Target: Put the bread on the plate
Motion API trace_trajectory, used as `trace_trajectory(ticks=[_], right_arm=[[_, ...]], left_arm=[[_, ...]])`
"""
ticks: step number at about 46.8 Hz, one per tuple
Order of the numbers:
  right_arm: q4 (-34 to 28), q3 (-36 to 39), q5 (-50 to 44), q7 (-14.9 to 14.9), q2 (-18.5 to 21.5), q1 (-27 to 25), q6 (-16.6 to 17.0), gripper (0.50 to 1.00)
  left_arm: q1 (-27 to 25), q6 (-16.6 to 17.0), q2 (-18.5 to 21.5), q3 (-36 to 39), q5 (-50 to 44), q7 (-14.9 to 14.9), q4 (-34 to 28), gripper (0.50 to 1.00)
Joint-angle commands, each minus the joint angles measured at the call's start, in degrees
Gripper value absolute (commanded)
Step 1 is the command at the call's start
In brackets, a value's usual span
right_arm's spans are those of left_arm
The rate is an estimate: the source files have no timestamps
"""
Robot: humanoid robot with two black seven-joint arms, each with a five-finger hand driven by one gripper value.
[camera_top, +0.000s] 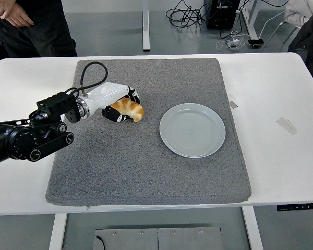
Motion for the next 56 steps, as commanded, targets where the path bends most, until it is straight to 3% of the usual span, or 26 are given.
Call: trace_trajectory(ticks=[1, 9, 25, 44, 56], right_arm=[[0.0, 0.0, 0.0, -0.01, 0.0, 0.0, -0.04, 1.0], [0.0, 0.0, 0.0, -0.01, 0.0, 0.0, -0.04, 1.0], [0.0, 0.0, 0.0, -0.01, 0.0, 0.0, 0.04, 1.0], [0.0, 0.0, 0.0, -0.01, 0.0, 0.0, -0.04, 1.0], [0.0, 0.0, 0.0, -0.01, 0.0, 0.0, -0.04, 1.0]], left_arm=[[-0.37, 0.0, 0.0, -0.01, 0.09, -0.13, 0.0, 0.5], [-2.57, 0.0, 0.26, -0.1, -0.18, -0.05, 0.0, 0.5], [-11.88, -1.58, 1.76, -0.01, -2.46, -0.05, 0.0, 0.5], [-13.82, -1.93, 0.97, -0.01, -3.16, -0.05, 0.44, 0.5], [-14.43, -2.1, -6.32, 2.01, -2.9, 0.13, 0.79, 0.5]])
